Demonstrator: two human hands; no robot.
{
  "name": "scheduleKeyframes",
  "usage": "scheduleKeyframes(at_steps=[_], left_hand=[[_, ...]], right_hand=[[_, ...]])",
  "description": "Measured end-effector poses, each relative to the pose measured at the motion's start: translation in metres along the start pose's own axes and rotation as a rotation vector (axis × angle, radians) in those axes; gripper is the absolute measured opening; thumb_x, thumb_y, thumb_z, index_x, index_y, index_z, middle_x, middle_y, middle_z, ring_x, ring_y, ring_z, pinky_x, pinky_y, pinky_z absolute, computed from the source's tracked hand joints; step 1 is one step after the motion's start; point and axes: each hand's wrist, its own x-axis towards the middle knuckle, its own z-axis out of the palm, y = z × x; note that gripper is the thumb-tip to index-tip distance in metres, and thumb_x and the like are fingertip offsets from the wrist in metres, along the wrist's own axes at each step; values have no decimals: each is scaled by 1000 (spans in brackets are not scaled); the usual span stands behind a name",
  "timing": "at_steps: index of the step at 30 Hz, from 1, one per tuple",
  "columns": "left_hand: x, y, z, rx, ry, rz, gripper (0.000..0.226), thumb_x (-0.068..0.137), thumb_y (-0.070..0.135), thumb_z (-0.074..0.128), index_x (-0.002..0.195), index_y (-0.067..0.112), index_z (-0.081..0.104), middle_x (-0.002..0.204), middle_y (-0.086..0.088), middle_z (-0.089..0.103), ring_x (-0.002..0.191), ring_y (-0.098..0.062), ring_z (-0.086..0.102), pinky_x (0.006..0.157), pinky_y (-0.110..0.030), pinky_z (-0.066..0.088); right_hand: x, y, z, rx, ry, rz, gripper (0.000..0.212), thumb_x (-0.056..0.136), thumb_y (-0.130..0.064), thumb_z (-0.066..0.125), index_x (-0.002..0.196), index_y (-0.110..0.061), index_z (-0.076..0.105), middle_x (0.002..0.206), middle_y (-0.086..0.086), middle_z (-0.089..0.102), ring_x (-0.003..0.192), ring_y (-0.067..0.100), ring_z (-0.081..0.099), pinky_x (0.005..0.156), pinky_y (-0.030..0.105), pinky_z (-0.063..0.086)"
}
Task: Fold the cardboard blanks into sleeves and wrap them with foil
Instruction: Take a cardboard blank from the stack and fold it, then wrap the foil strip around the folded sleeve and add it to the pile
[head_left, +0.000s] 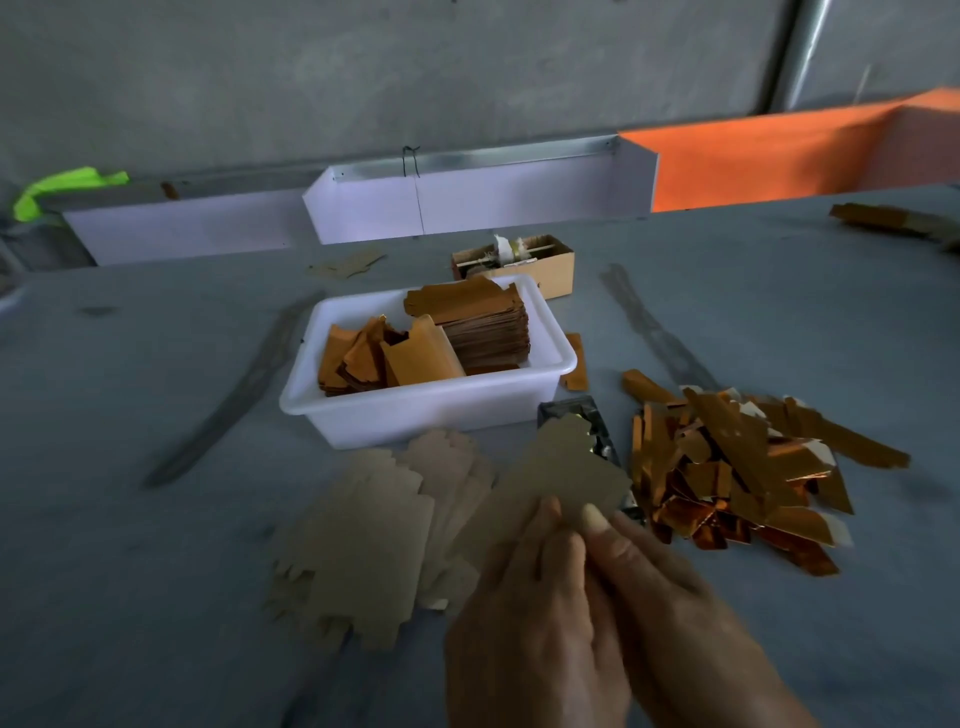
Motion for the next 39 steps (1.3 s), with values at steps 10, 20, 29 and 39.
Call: scheduleKeyframes(at_steps=[10,20,29,39], left_hand=[[14,-42,-19,-745,-83,-592,25,74,42,75,91,23,70,88,10,73,84,-8,68,70,-19,50],[8,-35,1,-768,-198,-605,28,58,38,67,83,26,72,73,5,73,66,-6,67,58,-20,52],[1,-29,10,-642,-184,-574,6,84,23,65,82,18,68,70,-3,69,64,-13,65,59,-31,52],[1,-34,0,-710,-337,-401,17,94,25,57,84,16,69,65,2,62,61,-4,58,55,-20,43]], right_hand=[[12,3,-35,-44,-133,-19,29,68,-20,61,89,-32,76,99,5,73,92,21,69,68,32,58],[8,10,-35,-764,95,-211,13,85,-23,62,81,-34,67,67,-15,66,65,-3,60,58,15,45],[0,12,-19,-540,52,-287,43,66,-46,52,94,-12,55,68,9,67,59,27,67,54,32,56],[4,9,-27,-722,121,-192,29,73,-29,66,97,-20,54,72,4,69,63,14,68,54,22,52]])
